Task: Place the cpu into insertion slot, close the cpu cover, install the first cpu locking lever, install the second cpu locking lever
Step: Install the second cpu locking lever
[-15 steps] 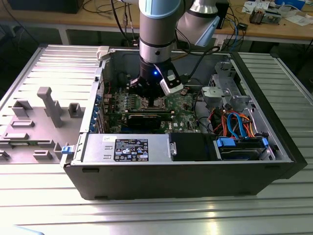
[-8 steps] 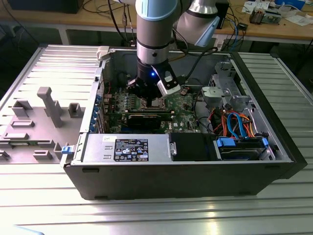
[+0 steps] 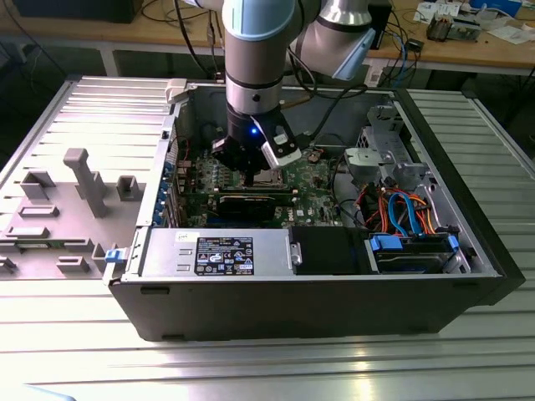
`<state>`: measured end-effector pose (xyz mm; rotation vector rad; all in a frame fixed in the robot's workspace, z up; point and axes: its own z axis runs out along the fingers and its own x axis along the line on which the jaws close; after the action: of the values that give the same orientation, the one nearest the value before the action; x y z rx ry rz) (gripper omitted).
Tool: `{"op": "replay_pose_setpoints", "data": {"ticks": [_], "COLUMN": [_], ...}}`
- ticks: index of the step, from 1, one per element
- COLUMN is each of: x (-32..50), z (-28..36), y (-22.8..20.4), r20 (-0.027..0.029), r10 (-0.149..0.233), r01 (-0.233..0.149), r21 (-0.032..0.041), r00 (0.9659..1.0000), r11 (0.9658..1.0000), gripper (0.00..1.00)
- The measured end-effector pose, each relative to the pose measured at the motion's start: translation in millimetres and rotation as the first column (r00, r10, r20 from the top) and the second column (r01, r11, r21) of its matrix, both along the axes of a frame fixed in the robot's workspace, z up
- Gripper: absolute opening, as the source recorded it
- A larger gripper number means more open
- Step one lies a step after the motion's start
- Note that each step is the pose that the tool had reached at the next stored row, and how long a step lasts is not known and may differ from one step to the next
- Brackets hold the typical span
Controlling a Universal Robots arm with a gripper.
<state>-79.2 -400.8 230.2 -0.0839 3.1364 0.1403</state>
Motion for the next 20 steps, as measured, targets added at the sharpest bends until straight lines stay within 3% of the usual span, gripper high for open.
{"op": "replay_pose_setpoints", "data": {"ticks": [6, 8, 13, 15, 18, 20], "x": [-7.3, -8.3, -10.2, -11.9, -12.8, -13.4], "z": [-7.0, -8.9, -13.4, -14.9, -17.0, -19.7], "y": [-0.2, -0.2, -1.2, -1.5, -1.6, -1.6], "r20": [0.0000, 0.0002, -0.0016, -0.0028, -0.0024, -0.0022], "r10": [0.021, 0.026, 0.026, 0.026, 0.026, 0.027], "r01": [-0.021, -0.026, -0.026, -0.026, -0.026, -0.026], "r21": [0.0108, 0.0173, 0.0205, 0.0277, 0.0469, 0.0514], "r00": [0.9998, 0.9997, 0.9997, 0.9997, 0.9996, 0.9996], "r11": [0.9997, 0.9995, 0.9994, 0.9993, 0.9986, 0.9983], "gripper": [0.11, 0.11, 0.11, 0.11, 0.11, 0.11]}}
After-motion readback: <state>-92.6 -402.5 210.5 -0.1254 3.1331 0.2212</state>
